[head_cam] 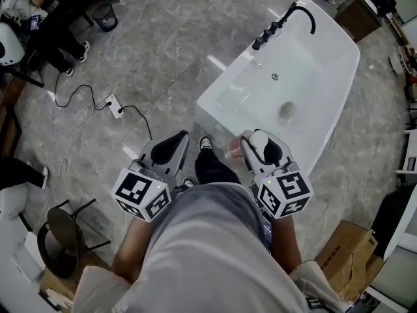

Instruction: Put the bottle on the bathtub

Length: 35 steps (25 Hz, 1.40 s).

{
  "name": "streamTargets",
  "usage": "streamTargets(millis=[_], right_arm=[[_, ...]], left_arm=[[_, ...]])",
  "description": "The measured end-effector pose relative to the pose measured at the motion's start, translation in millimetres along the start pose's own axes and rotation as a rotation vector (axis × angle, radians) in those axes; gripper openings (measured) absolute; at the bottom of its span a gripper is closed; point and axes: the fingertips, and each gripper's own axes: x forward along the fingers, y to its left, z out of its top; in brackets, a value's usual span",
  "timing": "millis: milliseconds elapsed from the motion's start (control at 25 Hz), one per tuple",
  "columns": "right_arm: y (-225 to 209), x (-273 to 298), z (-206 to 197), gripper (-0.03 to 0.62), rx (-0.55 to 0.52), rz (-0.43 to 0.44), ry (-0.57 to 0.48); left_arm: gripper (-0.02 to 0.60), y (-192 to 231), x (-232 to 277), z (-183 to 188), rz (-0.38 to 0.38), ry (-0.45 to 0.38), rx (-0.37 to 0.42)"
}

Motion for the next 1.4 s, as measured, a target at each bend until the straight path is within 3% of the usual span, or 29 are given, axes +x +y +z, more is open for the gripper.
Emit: streamTargets(millis=[640, 1160, 1400], right_arm=[[-76, 97, 29, 0.149, -0.02, 0.095, 0.051], [-121, 149, 26, 0.15, -0.039, 0.157, 0.103], [-137, 169, 24, 0.15, 0.01, 0.147, 0.119]], left_arm=[[0.009, 53, 90, 43, 0.066, -0.006, -0.007], [0.009, 70, 134, 39, 0.143, 0.021, -0.024], [0.009, 80, 135, 29, 0.167, 0.023, -0.06]])
